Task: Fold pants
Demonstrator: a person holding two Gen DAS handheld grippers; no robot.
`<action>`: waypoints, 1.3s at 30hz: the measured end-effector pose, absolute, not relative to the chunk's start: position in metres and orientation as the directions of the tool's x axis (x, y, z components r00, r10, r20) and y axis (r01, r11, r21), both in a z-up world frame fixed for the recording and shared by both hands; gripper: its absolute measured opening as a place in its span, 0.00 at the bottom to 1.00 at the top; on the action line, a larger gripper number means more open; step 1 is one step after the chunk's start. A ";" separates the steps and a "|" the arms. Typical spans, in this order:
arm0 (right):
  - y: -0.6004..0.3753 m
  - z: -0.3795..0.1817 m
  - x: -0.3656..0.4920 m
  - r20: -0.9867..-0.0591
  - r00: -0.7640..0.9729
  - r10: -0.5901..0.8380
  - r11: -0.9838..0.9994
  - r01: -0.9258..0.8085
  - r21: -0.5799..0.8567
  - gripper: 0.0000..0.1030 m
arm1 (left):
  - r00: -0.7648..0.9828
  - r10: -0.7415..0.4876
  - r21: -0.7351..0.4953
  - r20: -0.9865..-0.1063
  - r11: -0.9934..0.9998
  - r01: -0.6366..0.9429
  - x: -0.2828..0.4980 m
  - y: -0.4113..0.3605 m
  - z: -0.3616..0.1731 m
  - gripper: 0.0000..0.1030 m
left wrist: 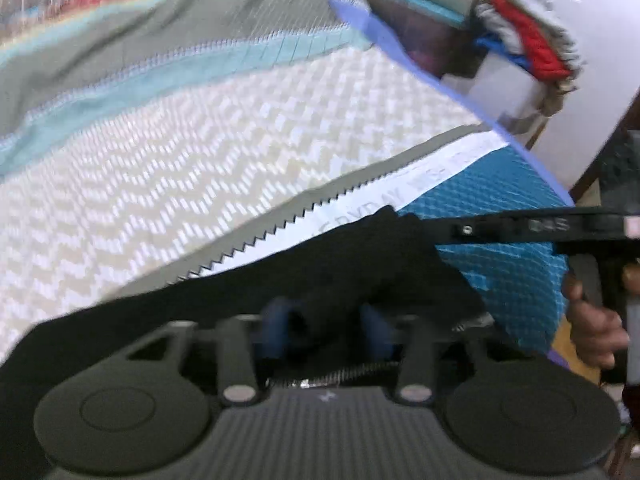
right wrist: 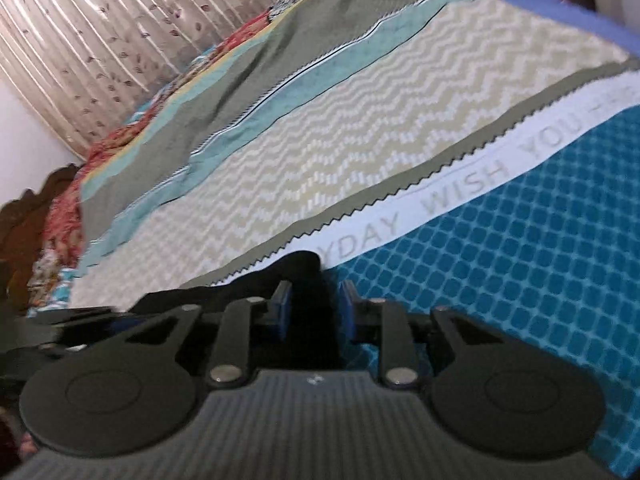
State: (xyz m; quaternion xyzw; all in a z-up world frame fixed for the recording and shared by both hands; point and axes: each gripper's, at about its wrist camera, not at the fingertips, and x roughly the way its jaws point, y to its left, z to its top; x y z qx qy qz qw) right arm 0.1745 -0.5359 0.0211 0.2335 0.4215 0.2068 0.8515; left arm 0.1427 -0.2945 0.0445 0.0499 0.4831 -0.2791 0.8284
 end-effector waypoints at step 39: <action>-0.555 0.023 0.071 -0.620 0.565 0.545 0.829 -0.249 0.502 0.16 | 0.376 -0.332 -0.087 -0.865 0.837 0.540 0.196 -0.376 0.028 0.07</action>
